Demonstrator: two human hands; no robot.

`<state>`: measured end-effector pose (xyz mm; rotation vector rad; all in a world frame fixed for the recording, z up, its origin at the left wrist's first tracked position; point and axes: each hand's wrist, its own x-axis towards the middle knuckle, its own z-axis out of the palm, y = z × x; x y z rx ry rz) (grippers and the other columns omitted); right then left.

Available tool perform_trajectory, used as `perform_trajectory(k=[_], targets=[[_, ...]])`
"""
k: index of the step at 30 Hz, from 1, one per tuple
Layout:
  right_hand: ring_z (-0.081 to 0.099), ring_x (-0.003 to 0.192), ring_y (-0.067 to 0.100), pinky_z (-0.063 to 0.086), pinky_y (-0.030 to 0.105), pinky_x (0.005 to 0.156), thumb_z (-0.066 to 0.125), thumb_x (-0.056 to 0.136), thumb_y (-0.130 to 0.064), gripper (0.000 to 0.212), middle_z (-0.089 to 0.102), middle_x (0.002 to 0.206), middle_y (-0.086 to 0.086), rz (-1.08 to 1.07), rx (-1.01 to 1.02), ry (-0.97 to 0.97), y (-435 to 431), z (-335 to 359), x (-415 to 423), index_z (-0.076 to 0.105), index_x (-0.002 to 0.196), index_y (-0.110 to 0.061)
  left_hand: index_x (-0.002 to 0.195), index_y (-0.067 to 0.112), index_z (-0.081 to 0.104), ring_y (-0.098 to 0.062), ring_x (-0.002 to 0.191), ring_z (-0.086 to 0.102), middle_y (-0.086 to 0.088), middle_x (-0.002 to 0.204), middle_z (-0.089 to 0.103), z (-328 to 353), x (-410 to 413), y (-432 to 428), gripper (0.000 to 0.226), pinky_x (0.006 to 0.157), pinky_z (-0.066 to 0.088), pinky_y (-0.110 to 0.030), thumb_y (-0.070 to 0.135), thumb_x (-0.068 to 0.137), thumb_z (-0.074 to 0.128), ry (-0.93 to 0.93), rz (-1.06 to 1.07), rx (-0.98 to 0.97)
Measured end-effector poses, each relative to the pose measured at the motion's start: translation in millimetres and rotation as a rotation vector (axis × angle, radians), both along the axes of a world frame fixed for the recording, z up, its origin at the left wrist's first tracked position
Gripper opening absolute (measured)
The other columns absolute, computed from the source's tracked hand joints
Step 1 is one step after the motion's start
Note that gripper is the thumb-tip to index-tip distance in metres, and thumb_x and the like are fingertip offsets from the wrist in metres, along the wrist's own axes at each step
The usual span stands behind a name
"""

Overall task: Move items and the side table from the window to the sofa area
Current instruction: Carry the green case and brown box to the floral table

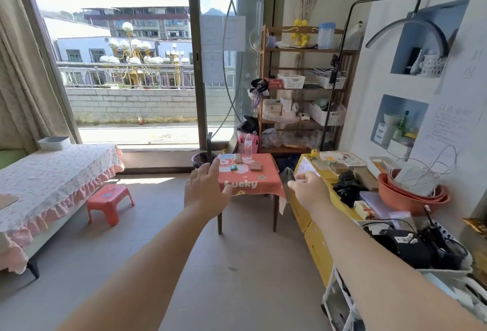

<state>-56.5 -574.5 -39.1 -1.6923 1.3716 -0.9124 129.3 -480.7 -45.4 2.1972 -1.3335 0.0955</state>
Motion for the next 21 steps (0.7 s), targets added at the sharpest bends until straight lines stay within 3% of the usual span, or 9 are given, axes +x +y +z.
perform_trajectory(k=[8, 12, 19, 21], targets=[[0.053, 0.114, 0.025, 0.037, 0.026, 0.078, 0.054, 0.091, -0.022, 0.037, 0.055, 0.128, 0.009, -0.007, -0.045, 0.055, -117.9, 9.2, 80.0, 0.051, 0.127, -0.011, 0.148, 0.020, 0.022, -0.028, 0.137, 0.032, -0.007, 0.148, 0.037, 6.8, 79.5, -123.4, 0.072, 0.112, 0.028, -0.042, 0.042, 0.087, 0.055, -0.034, -0.019, 0.009], [0.053, 0.102, 0.021, 0.038, 0.026, 0.075, 0.054, 0.092, -0.023, 0.037, 0.056, 0.125, 0.009, -0.029, -0.041, 0.080, -170.7, 6.6, 106.9, 0.052, 0.126, -0.011, 0.148, 0.020, 0.022, -0.027, 0.137, 0.031, -0.006, 0.150, 0.035, 4.2, 105.9, -179.0, 0.071, 0.112, 0.029, -0.044, 0.043, 0.088, 0.054, -0.023, -0.041, 0.010], [0.055, 0.108, 0.026, 0.043, 0.030, 0.082, 0.056, 0.090, -0.021, 0.036, 0.057, 0.110, 0.007, -0.051, 0.016, 0.093, -252.0, -15.9, 133.7, 0.054, 0.124, -0.009, 0.148, 0.020, 0.021, -0.028, 0.139, 0.028, -0.006, 0.152, 0.031, -9.4, 139.8, -257.8, 0.070, 0.112, 0.028, -0.043, 0.038, 0.089, 0.053, 0.044, -0.050, 0.044], [0.055, 0.111, 0.027, 0.042, 0.031, 0.083, 0.055, 0.091, -0.021, 0.037, 0.057, 0.115, 0.008, -0.043, 0.034, 0.103, -280.9, -25.1, 142.8, 0.053, 0.125, -0.010, 0.148, 0.019, 0.021, -0.029, 0.140, 0.027, -0.006, 0.152, 0.031, -16.1, 149.2, -283.0, 0.070, 0.113, 0.027, -0.042, 0.038, 0.090, 0.053, 0.055, -0.051, 0.068]])
